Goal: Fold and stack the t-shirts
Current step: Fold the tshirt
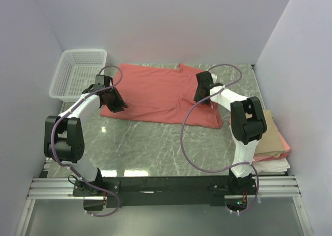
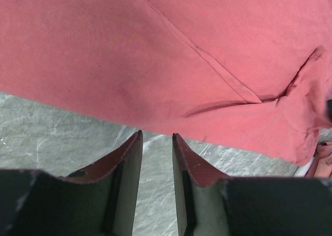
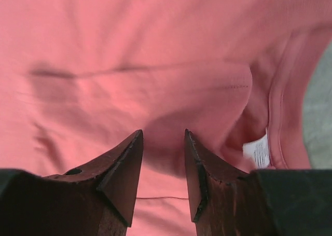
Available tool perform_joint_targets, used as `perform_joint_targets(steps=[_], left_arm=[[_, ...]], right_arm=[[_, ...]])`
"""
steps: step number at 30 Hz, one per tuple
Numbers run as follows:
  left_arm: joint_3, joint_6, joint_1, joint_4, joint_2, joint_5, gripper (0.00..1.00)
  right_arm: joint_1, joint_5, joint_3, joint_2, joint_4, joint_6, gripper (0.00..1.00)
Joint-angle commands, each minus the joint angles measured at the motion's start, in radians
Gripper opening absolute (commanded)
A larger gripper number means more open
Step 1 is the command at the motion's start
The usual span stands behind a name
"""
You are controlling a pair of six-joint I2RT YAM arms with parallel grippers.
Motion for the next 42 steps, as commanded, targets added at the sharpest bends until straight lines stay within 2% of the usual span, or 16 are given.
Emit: perform_joint_targets(steps=[1,7,12,18,27,36,42], left_arm=[[-0.008,-0.002,-0.003,0.028,-0.006,0.025,0.35],[-0.013,-0.002,-0.003,0.036,0.0,0.034,0.34],[-0.01,0.001,-0.003,0.033,0.0,0.035,0.34],[-0.007,0.006,-0.003,0.03,0.0,0.034,0.34],[-0.007,0.009,-0.003,0.028,-0.003,0.032,0.34],[-0.011,0.006,-0.003,0.028,-0.003,0.034,0.34],[-0.013,0.006,-0.003,0.03,-0.004,0.032,0.34]], right_arm=[[0.01,0.004,-0.081,-0.071,0.028,0.037,0.44],[0.015,-0.016,-0.204,-0.128,0.099,0.064,0.44],[0.016,-0.025,-0.192,-0.126,0.109,0.066,0.44],[0.013,0.002,-0.056,-0.133,0.044,0.054,0.44],[0.012,0.033,0.177,0.047,-0.09,0.021,0.45],[0.012,0.021,0.268,0.17,-0.121,0.003,0.48],[0.012,0.019,0.257,0.193,-0.102,0.006,0.48]])
